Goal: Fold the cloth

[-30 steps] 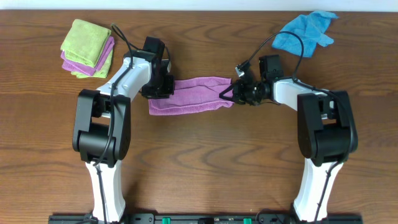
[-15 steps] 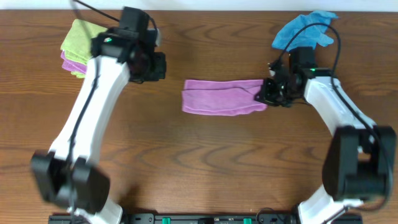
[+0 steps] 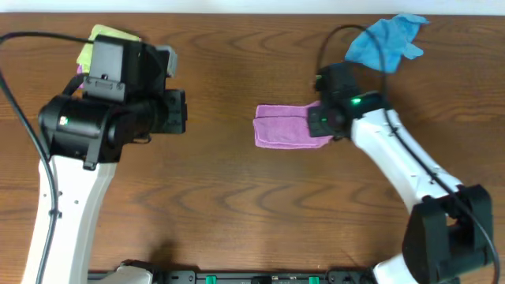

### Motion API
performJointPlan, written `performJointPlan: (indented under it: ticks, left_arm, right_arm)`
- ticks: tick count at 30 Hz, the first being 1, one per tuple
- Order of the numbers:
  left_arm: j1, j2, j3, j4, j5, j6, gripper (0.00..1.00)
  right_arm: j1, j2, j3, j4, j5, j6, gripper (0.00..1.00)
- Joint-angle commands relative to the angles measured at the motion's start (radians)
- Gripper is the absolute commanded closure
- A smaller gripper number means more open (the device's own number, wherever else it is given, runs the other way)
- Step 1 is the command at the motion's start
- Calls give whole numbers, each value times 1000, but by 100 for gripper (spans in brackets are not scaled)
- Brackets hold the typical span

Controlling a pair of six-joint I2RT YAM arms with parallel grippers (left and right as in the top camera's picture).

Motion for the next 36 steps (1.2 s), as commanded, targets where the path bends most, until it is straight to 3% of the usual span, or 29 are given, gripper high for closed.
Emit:
performJointPlan:
  ticks: [1, 10, 25, 36]
  left_arm:
    - [1, 5, 3, -39, -11, -4, 94]
    - [1, 4, 3, -58, -11, -4, 94]
    - [1, 4, 3, -35, -11, 15, 94]
    - [1, 4, 3, -31, -11, 19, 94]
  right_arm:
    - [72, 35, 11, 33, 91, 5, 98]
    - [167, 166, 13, 124, 100, 39, 99]
    - [212, 186, 84, 168, 77, 37, 99]
    - [297, 200, 84, 182, 77, -80, 99]
